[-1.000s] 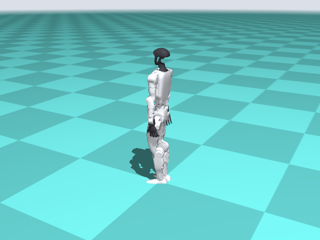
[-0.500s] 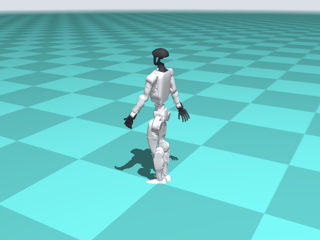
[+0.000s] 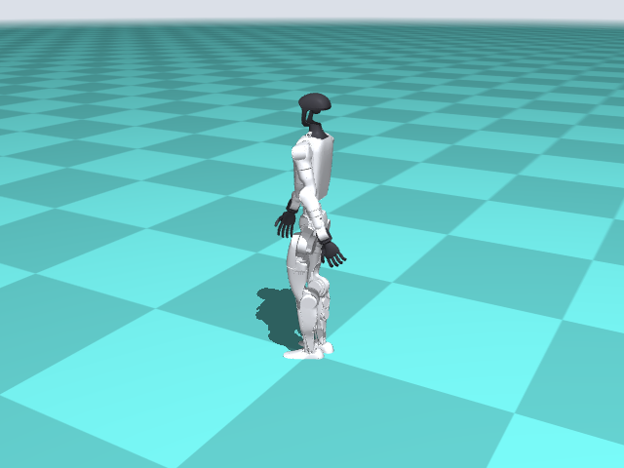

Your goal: In place motions

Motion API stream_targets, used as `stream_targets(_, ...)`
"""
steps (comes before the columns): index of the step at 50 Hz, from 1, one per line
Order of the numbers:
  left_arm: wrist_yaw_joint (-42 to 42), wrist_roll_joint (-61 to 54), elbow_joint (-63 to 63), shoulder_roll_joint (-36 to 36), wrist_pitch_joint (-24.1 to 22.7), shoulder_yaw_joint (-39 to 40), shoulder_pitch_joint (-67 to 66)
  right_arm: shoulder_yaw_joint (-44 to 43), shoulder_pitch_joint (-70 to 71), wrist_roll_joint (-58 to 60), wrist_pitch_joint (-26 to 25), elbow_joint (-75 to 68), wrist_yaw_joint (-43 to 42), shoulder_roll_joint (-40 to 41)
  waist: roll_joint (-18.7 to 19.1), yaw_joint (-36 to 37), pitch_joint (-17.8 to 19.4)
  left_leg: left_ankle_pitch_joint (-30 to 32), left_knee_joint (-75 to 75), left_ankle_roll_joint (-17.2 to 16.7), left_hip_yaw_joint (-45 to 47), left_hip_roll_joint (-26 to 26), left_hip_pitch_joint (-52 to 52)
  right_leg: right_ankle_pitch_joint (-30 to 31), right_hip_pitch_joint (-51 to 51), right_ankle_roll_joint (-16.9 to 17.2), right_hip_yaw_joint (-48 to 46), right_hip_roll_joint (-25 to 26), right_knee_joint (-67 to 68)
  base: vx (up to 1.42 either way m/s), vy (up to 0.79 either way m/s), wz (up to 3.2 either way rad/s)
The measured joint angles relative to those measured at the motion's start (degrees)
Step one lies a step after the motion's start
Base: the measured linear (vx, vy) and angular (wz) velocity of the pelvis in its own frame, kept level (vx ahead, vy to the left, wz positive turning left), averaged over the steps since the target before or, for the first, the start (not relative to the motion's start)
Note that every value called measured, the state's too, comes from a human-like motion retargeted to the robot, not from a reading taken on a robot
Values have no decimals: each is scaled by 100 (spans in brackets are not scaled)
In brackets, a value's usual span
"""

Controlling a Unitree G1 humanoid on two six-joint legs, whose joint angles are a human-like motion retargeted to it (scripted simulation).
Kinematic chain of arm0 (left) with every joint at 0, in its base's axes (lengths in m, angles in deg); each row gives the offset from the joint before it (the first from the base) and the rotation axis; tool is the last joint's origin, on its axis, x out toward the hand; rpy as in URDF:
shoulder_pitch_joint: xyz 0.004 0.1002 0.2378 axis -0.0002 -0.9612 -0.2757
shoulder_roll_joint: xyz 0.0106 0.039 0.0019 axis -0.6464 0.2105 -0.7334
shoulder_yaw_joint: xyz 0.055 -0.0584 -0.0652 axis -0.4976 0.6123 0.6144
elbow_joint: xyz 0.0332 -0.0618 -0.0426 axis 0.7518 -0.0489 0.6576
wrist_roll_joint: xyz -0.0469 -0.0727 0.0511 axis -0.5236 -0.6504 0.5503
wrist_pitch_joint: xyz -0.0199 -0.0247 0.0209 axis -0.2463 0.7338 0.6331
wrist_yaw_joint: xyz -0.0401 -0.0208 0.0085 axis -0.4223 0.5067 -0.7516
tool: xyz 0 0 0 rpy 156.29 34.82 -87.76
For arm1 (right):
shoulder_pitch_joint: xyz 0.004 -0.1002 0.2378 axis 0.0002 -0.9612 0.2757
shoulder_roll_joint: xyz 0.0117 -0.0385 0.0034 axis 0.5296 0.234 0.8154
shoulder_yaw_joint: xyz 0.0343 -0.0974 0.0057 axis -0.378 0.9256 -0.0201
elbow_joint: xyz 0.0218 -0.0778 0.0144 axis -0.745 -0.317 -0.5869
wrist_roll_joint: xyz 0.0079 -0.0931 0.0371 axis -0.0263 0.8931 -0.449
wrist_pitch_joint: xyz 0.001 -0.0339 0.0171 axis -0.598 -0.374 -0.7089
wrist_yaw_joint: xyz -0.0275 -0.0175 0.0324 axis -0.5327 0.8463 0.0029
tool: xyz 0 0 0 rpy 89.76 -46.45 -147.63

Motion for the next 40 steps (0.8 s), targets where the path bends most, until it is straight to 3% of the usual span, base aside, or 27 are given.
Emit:
stream_targets(8, -290, 99, 0, -26, 113, 317, -749, 118, 626, -128, 247, 322, -133, 148, 16, -97, 51, -4, -23, -11, -195, -35, 84, -29, 55, 24, -109, -25, -2, 0, 1, 12)
stream_targets(17, -219, -203, -8, -41, 166, -30, 320, 222, -51, 172, 226, -189, -99, 113, -74, -221, -1, -20, -53, 14, -23, 12, 22, 12, -61, 4, 30, 54, 2, -2, -7, -23)
stream_targets(18, -159, -228, -31, -73, 168, -105, 536, 233, -178, 263, 203, -305, -74, 70, -72, -4, 7, -23, -102, 103, 239, 6, 28, 47, -99, -22, 267, 153, 17, -1, -9, -271)
stream_targets(20, 6, -235, -113, -149, 181, -227, 986, 262, -467, 480, 132, -541, -33, -43, -153, 1124, 52, -31, -251, 362, 1488, 1, 12, 208, -214, -95, 1426, 475, 115, 0, -8, -291)
stream_targets(22, 120, -198, -208, -232, 217, -561, 1462, 33, -833, 749, 51, -737, -46, -244, -89, -219, -47, -48, -38, -14, 140, 121, -51, 66, -151, -8, 116, 115, -16, -3, -6, 298)
stream_targets(23, 109, -199, -307, -272, 232, -618, 1664, -13, -1029, 846, 11, -817, -71, -332, -78, -351, -68, -65, -60, -47, 66, 133, -26, 66, -160, 0, 17, 95, -27, -4, -6, 160)
stream_targets(33, -208, -999, -1684, -382, -99, -630, 3332, -1164, -2661, 541, -486, -1648, -590, -1309, -43, -421, -73, -70, -57, 34, 335, 172, -90, 144, -194, -45, 72, 160, -60, -1, -2, -15)
stream_targets(40, -207, -1220, -2362, -298, -432, -819, 3617, -1552, -2943, -91, -817, -2005, -995, -1560, 29, -376, -80, -77, -58, 44, 350, 174, -84, 139, -185, -78, 39, 153, -53, 0, 0, 0)
